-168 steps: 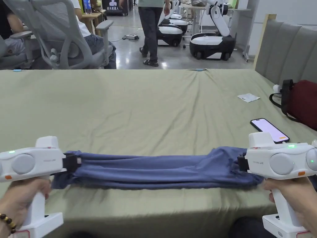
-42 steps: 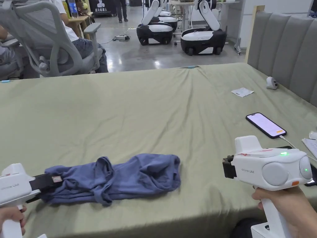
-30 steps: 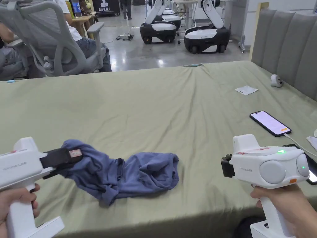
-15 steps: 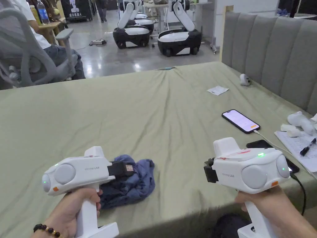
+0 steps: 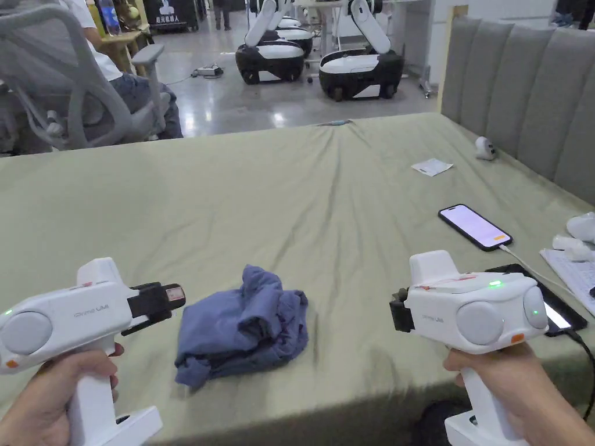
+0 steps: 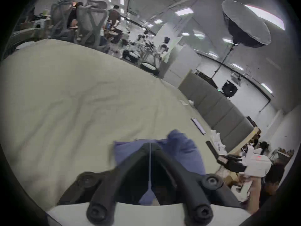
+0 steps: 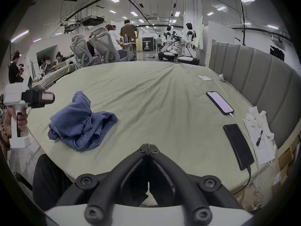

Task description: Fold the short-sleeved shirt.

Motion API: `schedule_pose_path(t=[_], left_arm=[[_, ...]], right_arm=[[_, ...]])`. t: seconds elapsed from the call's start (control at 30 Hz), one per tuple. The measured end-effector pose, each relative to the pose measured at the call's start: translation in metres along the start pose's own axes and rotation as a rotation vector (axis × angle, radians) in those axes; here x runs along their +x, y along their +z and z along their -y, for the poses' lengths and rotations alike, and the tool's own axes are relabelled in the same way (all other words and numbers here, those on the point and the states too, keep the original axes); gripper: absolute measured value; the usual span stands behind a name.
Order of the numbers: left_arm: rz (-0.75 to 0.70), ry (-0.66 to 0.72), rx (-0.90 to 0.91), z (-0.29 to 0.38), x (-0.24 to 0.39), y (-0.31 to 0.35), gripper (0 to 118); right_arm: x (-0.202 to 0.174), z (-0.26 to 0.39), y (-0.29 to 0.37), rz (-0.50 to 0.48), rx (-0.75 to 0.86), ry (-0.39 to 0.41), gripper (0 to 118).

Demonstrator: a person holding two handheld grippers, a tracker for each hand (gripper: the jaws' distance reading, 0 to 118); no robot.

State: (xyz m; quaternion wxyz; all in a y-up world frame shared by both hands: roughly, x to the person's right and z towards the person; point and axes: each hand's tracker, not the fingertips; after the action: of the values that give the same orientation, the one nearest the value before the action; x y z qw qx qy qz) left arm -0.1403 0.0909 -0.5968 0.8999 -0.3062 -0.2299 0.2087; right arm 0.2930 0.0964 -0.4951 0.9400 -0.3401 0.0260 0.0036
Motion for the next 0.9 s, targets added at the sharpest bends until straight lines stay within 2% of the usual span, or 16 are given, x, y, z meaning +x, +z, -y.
schedule_pose_path(t=[0.13, 0.27, 0.57, 0.7, 0.9], left_arm=[[0.031, 0.032, -0.039, 0.005, -0.013, 0.003, 0], [0.098, -0.014, -0.043, 0.004, 0.016, -0.005, 0], [0.108, -0.099, -0.298, 0.039, 0.091, -0.115, 0], [0.155, -0.064, -0.331, 0.055, 0.093, -0.154, 0], [0.152, -0.097, -0.291, 0.042, 0.095, -0.126, 0]], right_arm=[[-0.003, -0.001, 0.0, -0.008, 0.006, -0.002, 0], [-0.004, -0.002, 0.0, -0.003, 0.004, 0.007, 0], [0.006, 0.007, 0.011, 0.009, 0.005, -0.01, 0], [0.016, 0.014, 0.019, 0.022, -0.002, -0.017, 0], [0.029, 0.019, 0.025, 0.064, -0.017, -0.031, 0]])
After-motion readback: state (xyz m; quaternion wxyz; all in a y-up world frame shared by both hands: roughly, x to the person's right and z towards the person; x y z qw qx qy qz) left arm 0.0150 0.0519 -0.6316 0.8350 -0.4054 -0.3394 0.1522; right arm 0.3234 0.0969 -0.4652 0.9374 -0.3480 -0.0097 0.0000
